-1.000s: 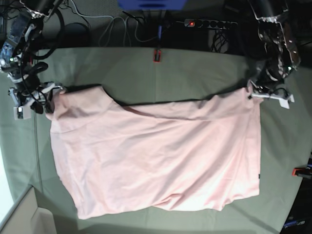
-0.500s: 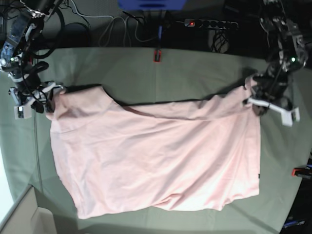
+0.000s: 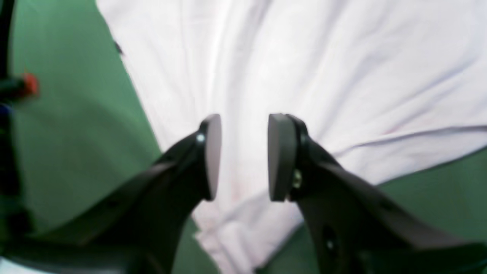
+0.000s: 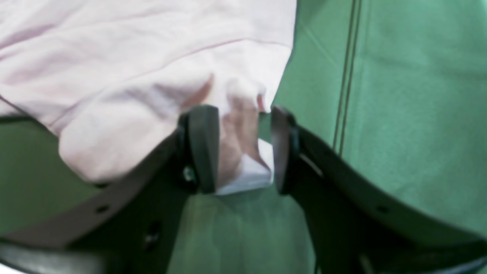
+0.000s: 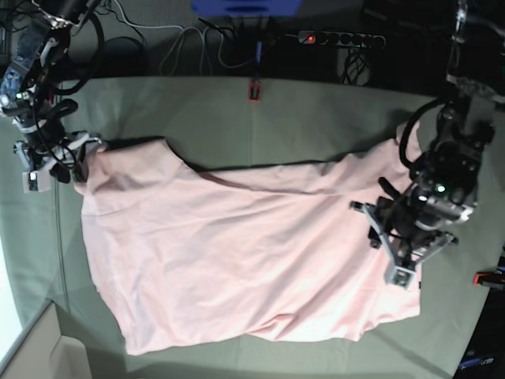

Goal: Layout the t-shirt on the table in an organized manner, then fold the t-shirt properly
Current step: 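Release the corner and lower the left gripper onto the shirt body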

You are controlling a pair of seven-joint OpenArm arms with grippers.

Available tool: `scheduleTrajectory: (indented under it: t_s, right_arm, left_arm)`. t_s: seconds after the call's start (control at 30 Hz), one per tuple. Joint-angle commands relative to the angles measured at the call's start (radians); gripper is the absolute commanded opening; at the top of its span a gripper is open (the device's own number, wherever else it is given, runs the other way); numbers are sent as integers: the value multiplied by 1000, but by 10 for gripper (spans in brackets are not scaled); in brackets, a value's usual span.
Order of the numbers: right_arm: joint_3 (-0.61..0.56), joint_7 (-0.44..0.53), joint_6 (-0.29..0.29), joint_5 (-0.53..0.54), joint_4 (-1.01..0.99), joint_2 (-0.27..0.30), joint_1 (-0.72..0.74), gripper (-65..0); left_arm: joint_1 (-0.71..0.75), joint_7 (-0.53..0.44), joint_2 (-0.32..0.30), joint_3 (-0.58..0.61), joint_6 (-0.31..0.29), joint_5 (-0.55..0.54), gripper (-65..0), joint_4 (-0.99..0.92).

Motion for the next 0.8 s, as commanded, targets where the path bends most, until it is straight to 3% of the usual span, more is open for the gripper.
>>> scheduleTrajectory:
  t_s: [0.0,0.13,0.2,0.37,0.43,0.63,0.77]
  right_arm:
    - [4,25,-4,16,17,13,8,-413]
    - [7,25,-4,16,17,13,8,-413]
    - [5,25,-4,16,17,13,8,-413]
    - [4,25,-4,16,17,13,8,-413]
    - [4,25,-4,16,17,13,8,-413]
    - [4,25,-4,16,17,13,8,-413]
    - [4,25,-4,16,17,13,8,-413]
  left_arm:
    - [-32,-10,-12,-3,9,29,-447,-8]
    - [-69,-10,-1,43,7,88,-447,-89]
    - [-83,-1,0,66,-27,100,-447,-117]
    - [-82,-1,2,66,-264,123,-446,-158]
    - [-82,-1,3,66,-317,132,-446,-174]
    - [-82,-12,3,43,-349,134,-426,-215]
    - [-80,-4,42,-17,-349,117,-290,-238]
